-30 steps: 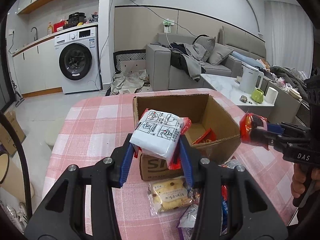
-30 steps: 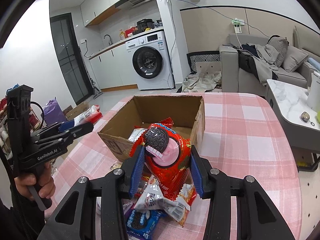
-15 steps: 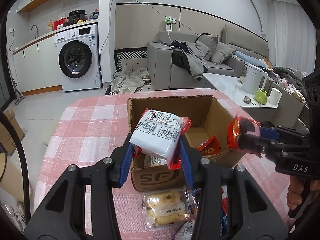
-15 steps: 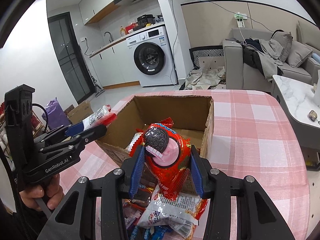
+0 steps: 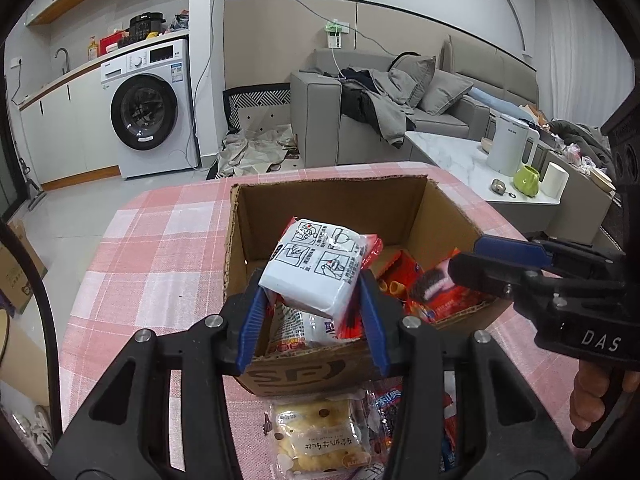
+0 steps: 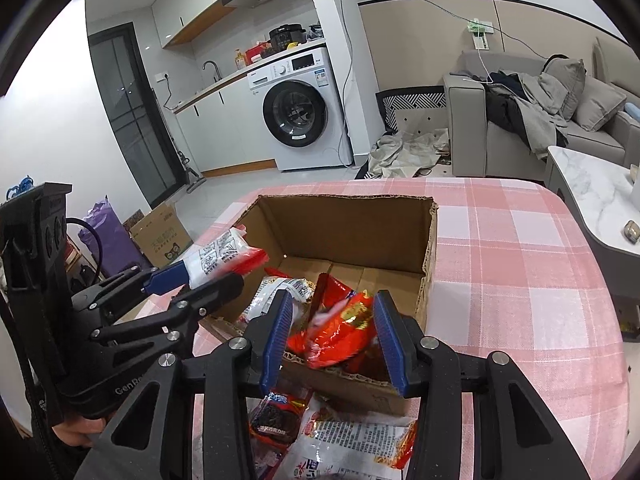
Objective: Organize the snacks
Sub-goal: 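Carry the white-and-red pack with the left tool while the right carries the Oreo pack over the box, then open the left tool into the box while the right tool releases the Oreo pack inside, then move both tools back toward the remaining snack pile beside the box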
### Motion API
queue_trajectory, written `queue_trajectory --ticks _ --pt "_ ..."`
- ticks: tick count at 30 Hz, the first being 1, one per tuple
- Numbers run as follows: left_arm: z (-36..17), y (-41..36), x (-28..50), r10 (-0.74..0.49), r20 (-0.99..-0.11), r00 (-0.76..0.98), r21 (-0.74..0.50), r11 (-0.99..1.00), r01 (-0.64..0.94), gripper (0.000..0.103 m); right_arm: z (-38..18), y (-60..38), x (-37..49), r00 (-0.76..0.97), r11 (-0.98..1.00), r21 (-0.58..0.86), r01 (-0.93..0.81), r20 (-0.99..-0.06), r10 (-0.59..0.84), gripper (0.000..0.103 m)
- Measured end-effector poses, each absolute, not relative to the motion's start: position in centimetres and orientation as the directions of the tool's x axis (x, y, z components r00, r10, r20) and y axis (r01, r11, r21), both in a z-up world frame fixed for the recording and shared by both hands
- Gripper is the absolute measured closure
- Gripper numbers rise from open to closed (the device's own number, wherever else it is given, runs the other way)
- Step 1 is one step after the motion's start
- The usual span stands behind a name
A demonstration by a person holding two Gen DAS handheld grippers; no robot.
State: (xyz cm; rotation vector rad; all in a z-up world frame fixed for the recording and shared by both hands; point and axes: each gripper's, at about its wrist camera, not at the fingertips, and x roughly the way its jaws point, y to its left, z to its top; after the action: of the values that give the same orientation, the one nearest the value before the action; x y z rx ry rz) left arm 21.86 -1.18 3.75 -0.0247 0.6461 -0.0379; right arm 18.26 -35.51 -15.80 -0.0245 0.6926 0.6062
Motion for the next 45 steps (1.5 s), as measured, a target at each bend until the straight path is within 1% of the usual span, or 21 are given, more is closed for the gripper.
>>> queue_trajectory --ticks 3,4,5,6,7,8,9,10,11,12,13,14,15,18,21,36,45 --pt "3.4 -0.9 21.9 -0.041 -0.603 0.797 -0.04 0.999 0.022 0.056 -15.7 -35.7 18.0 0.611 0.829 0.162 -0.536 -0.603 0.513 0.058" --pt "3.3 -0.8 21.8 -0.042 -0.604 0.796 -0.041 0.999 0.022 0.054 -15.7 -35.8 17.7 0.617 0.83 0.153 -0.537 -0.599 0.51 0.055" --pt "3.3 -0.8 21.8 -0.045 -0.605 0.795 -0.041 0.999 0.025 0.047 -15.5 -36.0 17.5 0.623 0.83 0.147 -0.539 -0.593 0.51 0.051" --pt "3.3 -0.7 21.6 -0.041 -0.604 0.796 -0.037 0.999 0.023 0.044 -15.4 -36.2 17.3 0.625 0.828 0.151 -0.539 -0.588 0.514 0.049" --pt "3.3 -0.6 21.5 -0.042 -0.602 0.797 -0.035 0.999 0.027 0.042 -15.3 -36.4 17.2 0.623 0.826 0.157 -0.541 -0.585 0.519 0.043" --pt "3.4 -0.5 21.2 -0.047 -0.601 0.798 -0.033 0.999 0.034 0.036 -15.2 -36.7 17.0 0.623 0.825 0.162 -0.542 -0.581 0.523 0.033" --pt "3.6 -0.5 20.9 -0.049 -0.599 0.799 -0.031 0.999 0.039 0.025 -15.1 -37.0 16.8 0.627 0.826 0.163 -0.54 -0.577 0.523 0.029" --pt "3.7 -0.5 20.7 -0.05 -0.596 0.801 -0.031 0.999 0.039 0.02 -15.0 -37.1 16.6 0.63 0.827 0.164 -0.538 -0.574 0.523 0.02" --pt "3.8 -0.4 20.3 -0.053 -0.589 0.806 -0.034 0.999 0.04 0.017 -14.9 -37.4 16.4 0.633 0.828 0.164 -0.536 -0.571 0.523 0.014" --pt "4.0 -0.4 19.9 -0.059 -0.584 0.81 -0.038 0.998 0.045 0.016 -14.9 -37.6 16.2 0.635 0.829 0.166 -0.534 -0.568 0.523 0.012" --pt "4.1 -0.3 19.7 -0.06 -0.586 0.808 -0.039 0.998 0.046 0.014 -14.8 -37.8 16.0 0.635 0.828 0.169 -0.534 -0.567 0.525 0.007" --pt "4.1 -0.3 19.3 -0.06 -0.588 0.807 -0.039 0.998 0.046 0.008 -14.8 -38.1 15.7 0.633 0.828 0.173 -0.533 -0.568 0.526 0.002" --pt "4.2 -0.1 18.8 -0.055 -0.587 0.808 -0.038 0.998 0.04 0.0 -14.8 -38.4 15.4 0.632 0.828 0.18 -0.531 -0.567 0.528 0.001" --pt "4.4 0.3 17.5 -0.051 -0.575 0.817 -0.051 0.998 0.027 0.001 -15.1 -39.0 14.7 0.627 0.831 0.182 -0.526 -0.576 0.524 0.001" --pt "4.3 0.7 16.4 -0.046 -0.586 0.809 -0.062 0.998 0.012 0.001 -15.5 -39.5 13.7 0.626 0.835 0.174 -0.522 -0.587 0.513 0.001" --pt "2.7 0.2 10.4 -0.041 -0.611 0.791 -0.044 0.999 0.018 0.001 -17.6 -41.3 9.3 0.599 0.843 0.145 -0.518 -0.642 0.478 0.0" --pt "1.8 -0.7 8.1 -0.045 -0.633 0.773 -0.034 0.999 0.03 0.001 -18.2 -42.3 7.3 0.605 0.85 0.141 -0.507 -0.645 0.468 0.0"
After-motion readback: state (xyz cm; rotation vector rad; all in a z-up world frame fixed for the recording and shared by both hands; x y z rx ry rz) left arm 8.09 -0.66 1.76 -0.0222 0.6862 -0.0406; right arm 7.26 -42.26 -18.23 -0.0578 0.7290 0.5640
